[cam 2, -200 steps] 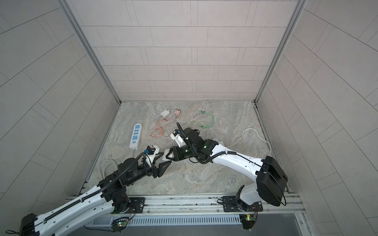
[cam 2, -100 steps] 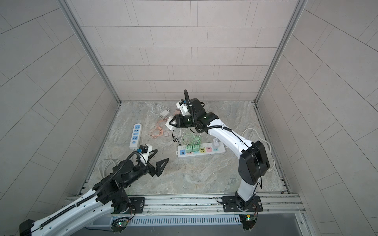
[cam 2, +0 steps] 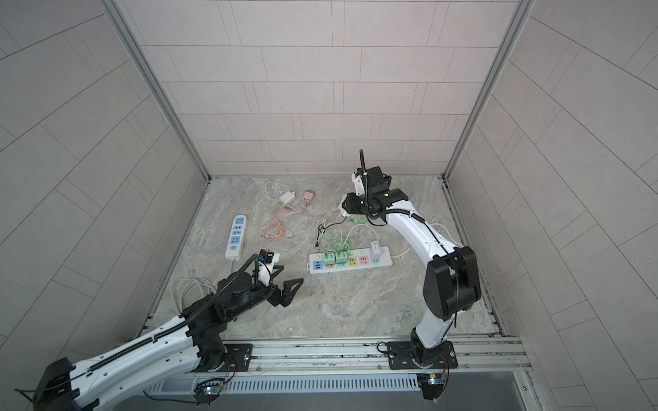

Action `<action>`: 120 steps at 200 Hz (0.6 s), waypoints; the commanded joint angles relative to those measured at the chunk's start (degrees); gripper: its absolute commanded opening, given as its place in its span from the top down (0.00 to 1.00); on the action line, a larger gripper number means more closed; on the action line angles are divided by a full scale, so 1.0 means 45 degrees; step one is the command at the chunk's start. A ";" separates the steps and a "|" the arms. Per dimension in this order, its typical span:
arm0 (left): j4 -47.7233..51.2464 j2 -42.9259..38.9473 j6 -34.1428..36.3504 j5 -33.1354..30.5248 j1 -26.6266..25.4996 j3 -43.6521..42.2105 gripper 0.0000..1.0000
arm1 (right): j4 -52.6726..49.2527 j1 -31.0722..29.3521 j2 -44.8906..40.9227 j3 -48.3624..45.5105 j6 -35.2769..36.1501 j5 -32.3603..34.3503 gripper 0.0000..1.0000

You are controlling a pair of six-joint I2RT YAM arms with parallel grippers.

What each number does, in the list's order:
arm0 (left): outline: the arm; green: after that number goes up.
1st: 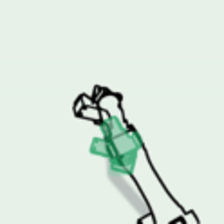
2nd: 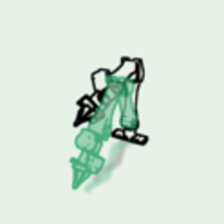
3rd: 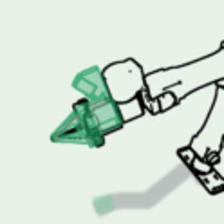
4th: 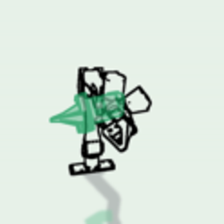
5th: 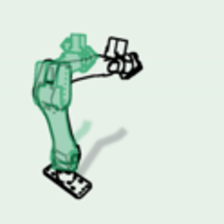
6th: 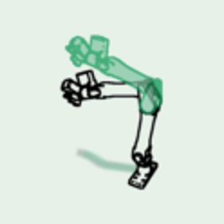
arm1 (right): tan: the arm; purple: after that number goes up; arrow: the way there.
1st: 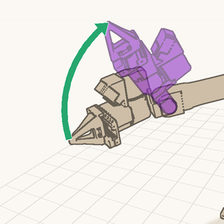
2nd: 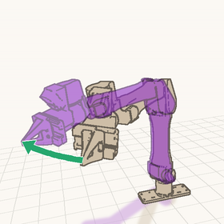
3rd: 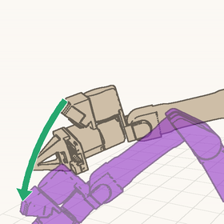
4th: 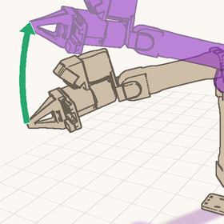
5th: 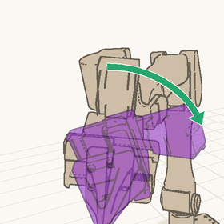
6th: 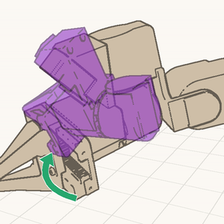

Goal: Insert the plug

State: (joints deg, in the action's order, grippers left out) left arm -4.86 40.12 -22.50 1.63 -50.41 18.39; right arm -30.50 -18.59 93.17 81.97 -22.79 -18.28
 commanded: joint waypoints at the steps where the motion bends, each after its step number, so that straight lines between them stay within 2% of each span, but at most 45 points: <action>1: -0.1091 0.0656 -0.0092 0.0229 -0.0086 0.0544 0.00 | -0.0264 0.0086 -0.1413 -0.0740 0.0706 0.1379 0.93; 33: -0.0397 0.2176 0.0242 -0.0708 -0.0086 0.1520 0.00 | -0.0409 0.0405 -0.2424 -0.1953 0.0760 0.2477 0.93; 65: 0.0320 0.3782 0.0502 -0.1931 -0.0048 0.2899 0.00 | -0.0243 0.0669 -0.3199 -0.2881 0.0835 0.2793 0.93; 94: 0.0419 0.5683 0.1073 -0.1912 0.0165 0.4328 0.00 | 0.0320 0.0810 -0.4003 -0.3544 0.1018 0.2245 0.93; 120: 0.0201 0.7352 0.1283 -0.1263 0.0553 0.5568 0.00 | -0.0204 0.0848 -0.4570 -0.3328 0.1234 0.3239 0.93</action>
State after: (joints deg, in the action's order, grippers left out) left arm -3.57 68.47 -18.98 -5.15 -49.50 39.11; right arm -31.59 -15.05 76.69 65.76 -19.27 -7.38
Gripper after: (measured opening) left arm 0.995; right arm 0.312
